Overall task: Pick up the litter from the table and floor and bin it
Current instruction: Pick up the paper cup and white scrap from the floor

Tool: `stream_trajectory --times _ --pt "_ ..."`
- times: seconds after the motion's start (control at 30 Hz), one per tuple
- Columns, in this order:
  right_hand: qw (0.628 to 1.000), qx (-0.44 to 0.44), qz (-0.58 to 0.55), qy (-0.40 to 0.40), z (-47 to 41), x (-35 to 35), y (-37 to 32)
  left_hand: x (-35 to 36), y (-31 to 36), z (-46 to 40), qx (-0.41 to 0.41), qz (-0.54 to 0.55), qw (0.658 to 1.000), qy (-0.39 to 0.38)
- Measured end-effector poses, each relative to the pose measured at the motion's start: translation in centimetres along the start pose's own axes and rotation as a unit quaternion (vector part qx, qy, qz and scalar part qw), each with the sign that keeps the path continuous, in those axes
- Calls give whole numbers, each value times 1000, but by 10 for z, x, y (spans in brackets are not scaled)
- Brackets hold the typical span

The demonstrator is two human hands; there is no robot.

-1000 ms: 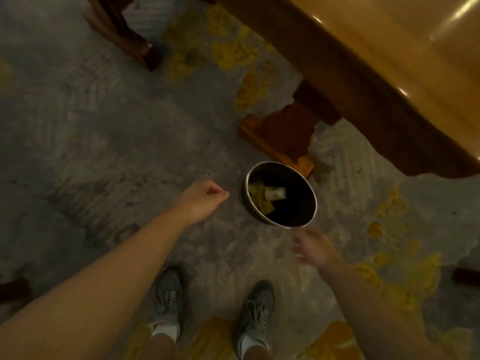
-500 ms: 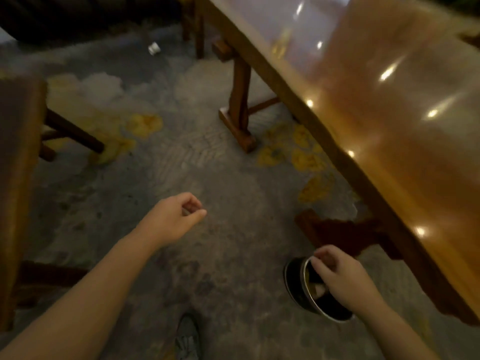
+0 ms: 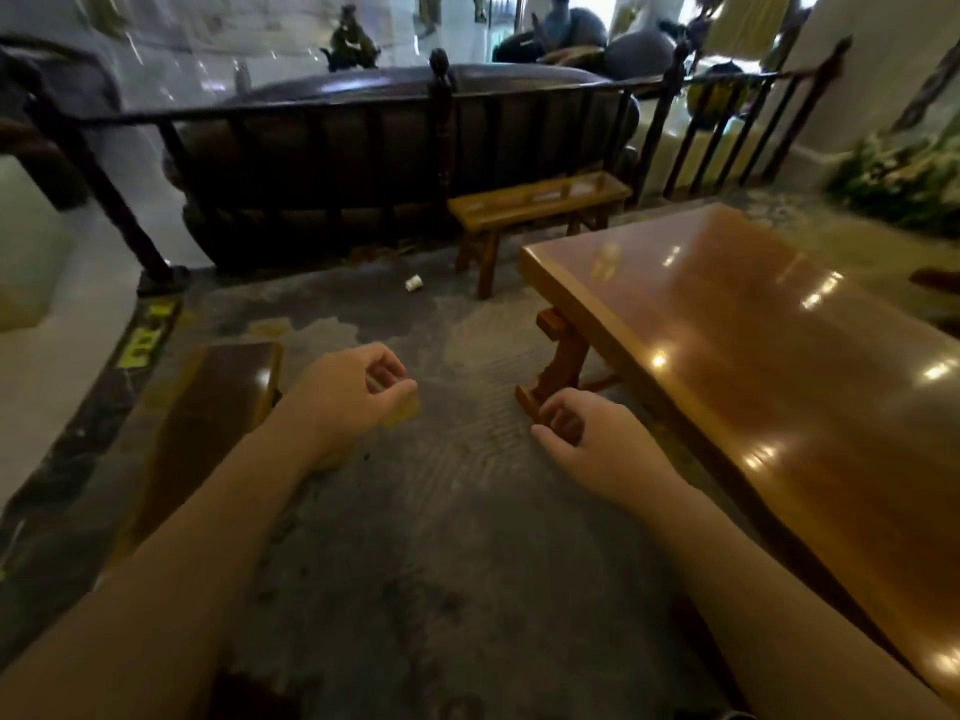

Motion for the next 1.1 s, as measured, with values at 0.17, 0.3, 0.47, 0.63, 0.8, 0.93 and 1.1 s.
stream_trajectory --times 0.17,0.3,0.47,0.63,0.8,0.93,1.1 --pt "999 -33 -4 -33 -84 19 -40 -9 -58 -44 -35 -18 999 -5" --pt "997 -46 2 -57 -177 48 -54 2 -116 -101 -70 -22 997 -33" --pt "994 -44 24 -102 -317 82 -74 -1 -178 -201 -123 -26 991 -42" --pt "989 -41 51 -130 -424 102 -95 -14 -224 -285 -142 -16 988 -61" --pt "984 -19 83 -156 -547 134 -113 -18 -301 -381 -160 -14 985 -68" --pt "984 11 100 -148 -654 161 -121 -13 -376 -487 -135 -16 987 -86" --pt "983 84 99 -129 -774 177 -137 -19 -449 -630 -88 -29 986 -136"
Point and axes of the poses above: each hand's wrist, its own z-axis away from the middle knuckle, its own x-axis out of the palm, y = z × x, the point moved 7 cm from there along -z, towards the middle knuckle, and after that the axes turned 9 degrees about x, right-handed, at the moved point
